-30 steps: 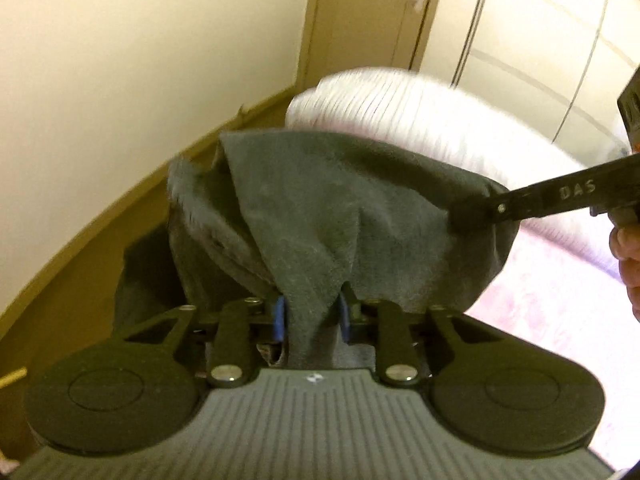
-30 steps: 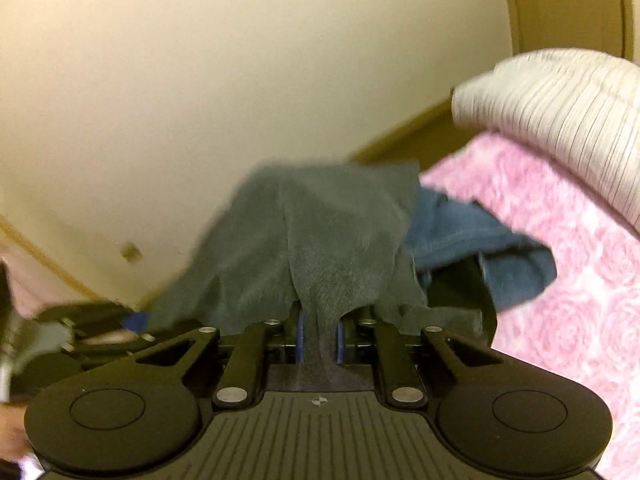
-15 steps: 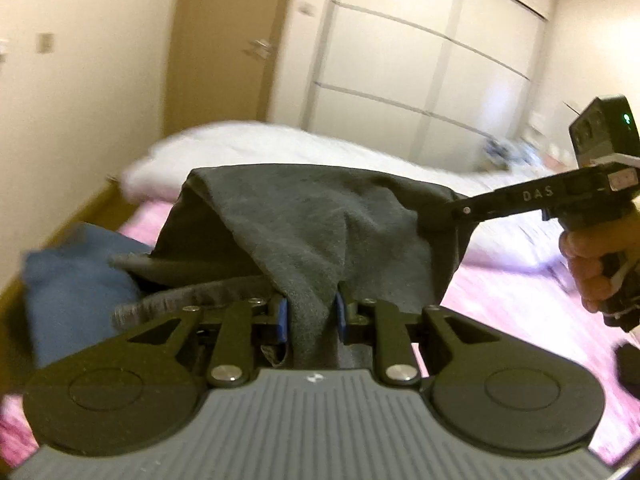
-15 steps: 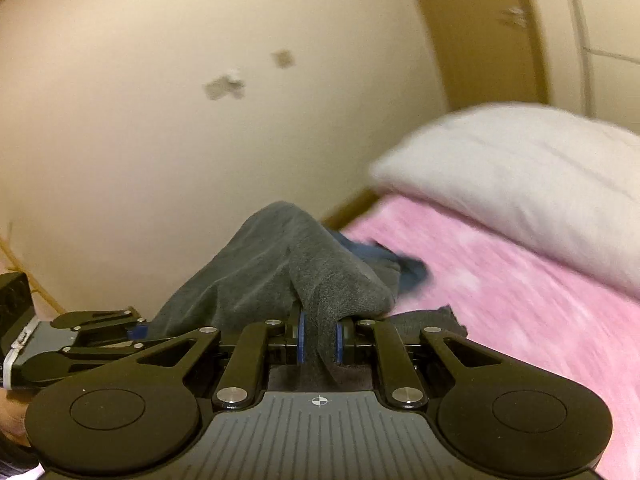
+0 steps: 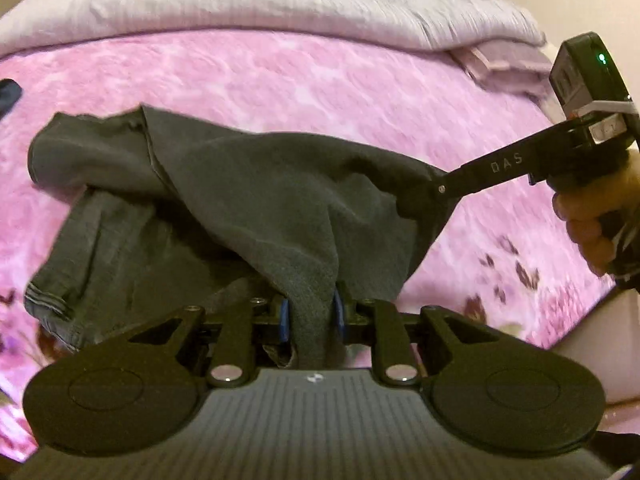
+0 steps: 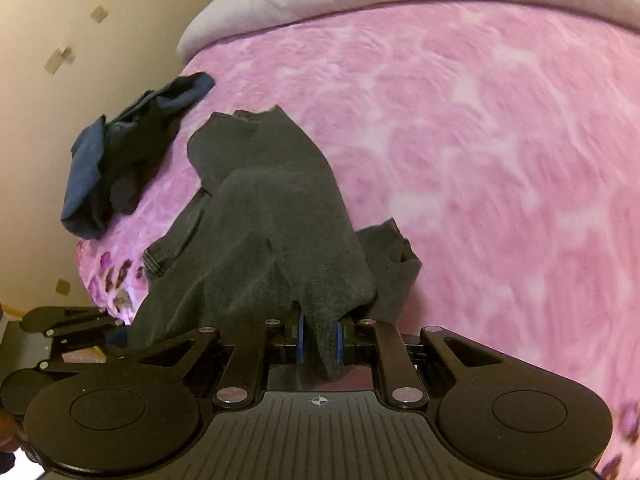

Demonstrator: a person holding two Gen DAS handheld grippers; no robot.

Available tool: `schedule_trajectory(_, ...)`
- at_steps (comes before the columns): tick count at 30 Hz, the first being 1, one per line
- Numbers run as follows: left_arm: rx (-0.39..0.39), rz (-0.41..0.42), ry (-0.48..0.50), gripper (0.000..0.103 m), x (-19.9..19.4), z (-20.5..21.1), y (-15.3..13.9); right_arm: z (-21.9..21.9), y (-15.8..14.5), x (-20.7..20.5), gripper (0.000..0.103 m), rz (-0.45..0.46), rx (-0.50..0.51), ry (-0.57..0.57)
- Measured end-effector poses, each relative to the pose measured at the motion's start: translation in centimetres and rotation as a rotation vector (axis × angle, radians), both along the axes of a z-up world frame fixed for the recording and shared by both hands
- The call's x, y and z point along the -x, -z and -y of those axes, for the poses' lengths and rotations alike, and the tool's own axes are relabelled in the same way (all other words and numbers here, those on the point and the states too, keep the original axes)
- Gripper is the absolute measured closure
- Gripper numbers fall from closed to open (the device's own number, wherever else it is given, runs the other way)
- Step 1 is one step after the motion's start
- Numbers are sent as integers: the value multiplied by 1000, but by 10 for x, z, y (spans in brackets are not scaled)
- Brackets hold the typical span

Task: Fold clothes
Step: 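Lift the grey jeans with both grippers and pull them off the pile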

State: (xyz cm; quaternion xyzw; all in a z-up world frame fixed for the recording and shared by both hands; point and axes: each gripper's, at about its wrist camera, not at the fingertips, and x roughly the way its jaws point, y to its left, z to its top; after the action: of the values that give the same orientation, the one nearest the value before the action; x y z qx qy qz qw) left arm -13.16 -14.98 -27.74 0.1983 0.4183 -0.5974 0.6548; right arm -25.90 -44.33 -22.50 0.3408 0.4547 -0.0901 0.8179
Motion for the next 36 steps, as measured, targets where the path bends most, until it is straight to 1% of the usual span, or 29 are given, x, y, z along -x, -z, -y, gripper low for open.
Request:
schedule_trajectory(1,-9,6,23,86,5,3,6,-6,0,7,90,11,-9,12)
schedule_trajectory(4,-25,23,97,86,18,11,23,-6,16,22,90,64,-14,52)
schedule_trajectory(6,9,23,168,84,14,10,25,-6,33,26,89,91,4,71)
schedule_trajectory(9,50,9,229,83,14,5,40,-6,53,38,88,128,31,94)
schedule_trajectory(11,91,12,244,82,23,-7,40,-8,66,47,88,157,54,103)
schedule_trajectory(14,155,22,232,81,31,-19,52,-11,82,56,88,197,80,123)
schedule_trajectory(17,214,54,214,81,42,-28,60,-17,89,60,87,223,136,108)
schedule_trajectory(21,289,136,232,81,50,-37,65,-22,92,65,87,272,217,71)
schedule_trajectory(25,346,201,253,81,56,-46,71,-44,86,77,87,294,253,122)
schedule_trajectory(28,373,226,256,78,59,-60,77,-61,81,86,86,309,279,161)
schedule_trajectory(30,351,231,248,73,62,-70,74,-72,78,93,84,319,297,187)
schedule_trajectory(31,349,241,247,71,64,-76,71,-77,76,96,79,324,306,200)
schedule_trajectory(32,365,267,255,63,65,-86,67,-83,75,99,70,330,314,213)
schedule_trajectory(33,380,293,263,55,67,-96,63,-88,73,102,64,335,323,226)
schedule_trajectory(34,389,322,268,52,68,-106,60,-94,71,105,53,340,332,239)
schedule_trajectory(35,383,358,267,46,68,-114,58,-100,70,108,46,345,341,252)
schedule_trajectory(36,378,397,267,44,67,-123,56,-105,68,112,43,350,349,265)
